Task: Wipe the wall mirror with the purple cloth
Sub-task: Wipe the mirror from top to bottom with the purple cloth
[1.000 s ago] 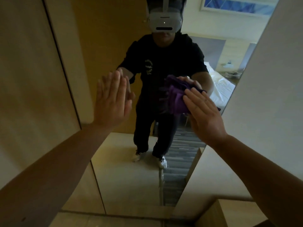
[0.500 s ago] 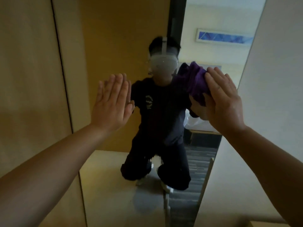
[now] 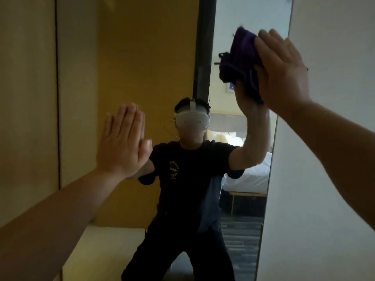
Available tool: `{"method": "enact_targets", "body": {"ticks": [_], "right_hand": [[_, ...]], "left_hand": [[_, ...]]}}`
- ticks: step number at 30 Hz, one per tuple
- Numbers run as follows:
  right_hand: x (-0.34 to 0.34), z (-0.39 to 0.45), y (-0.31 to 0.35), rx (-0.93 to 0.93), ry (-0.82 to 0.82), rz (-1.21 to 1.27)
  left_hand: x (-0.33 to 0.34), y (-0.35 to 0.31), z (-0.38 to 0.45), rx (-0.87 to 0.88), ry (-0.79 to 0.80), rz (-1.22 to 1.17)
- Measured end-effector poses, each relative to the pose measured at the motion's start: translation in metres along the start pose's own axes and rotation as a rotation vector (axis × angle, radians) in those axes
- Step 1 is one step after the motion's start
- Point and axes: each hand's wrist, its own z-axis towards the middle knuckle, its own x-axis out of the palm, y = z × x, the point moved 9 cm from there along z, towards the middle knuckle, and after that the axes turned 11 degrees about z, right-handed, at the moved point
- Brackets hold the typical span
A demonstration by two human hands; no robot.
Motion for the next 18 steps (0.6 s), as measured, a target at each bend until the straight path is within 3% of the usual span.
{"method": "enact_targets", "body": {"ticks": [4,9,13,18], "right_hand": [[0.018,0.046,-0.01,-0.038,0.099,-0.078],[0.044,0.02,-0.001,0.003,0.092,-0.053],[0.054,-0.042,0.027,-0.075,0.154,-0.02],[0.067,-0.178,0.086,-0.185,0.258,0.163]], "left_hand": [[-0.002,0.0,-0.001,0.0,0.001,0.009],[0.004,0.0,0.002,-0.013,-0.012,0.031],[-0.001,0.0,0.001,-0.017,-0.033,-0.012],[-0.008,0.001,0.002,-0.026,-0.025,-0.026]]}}
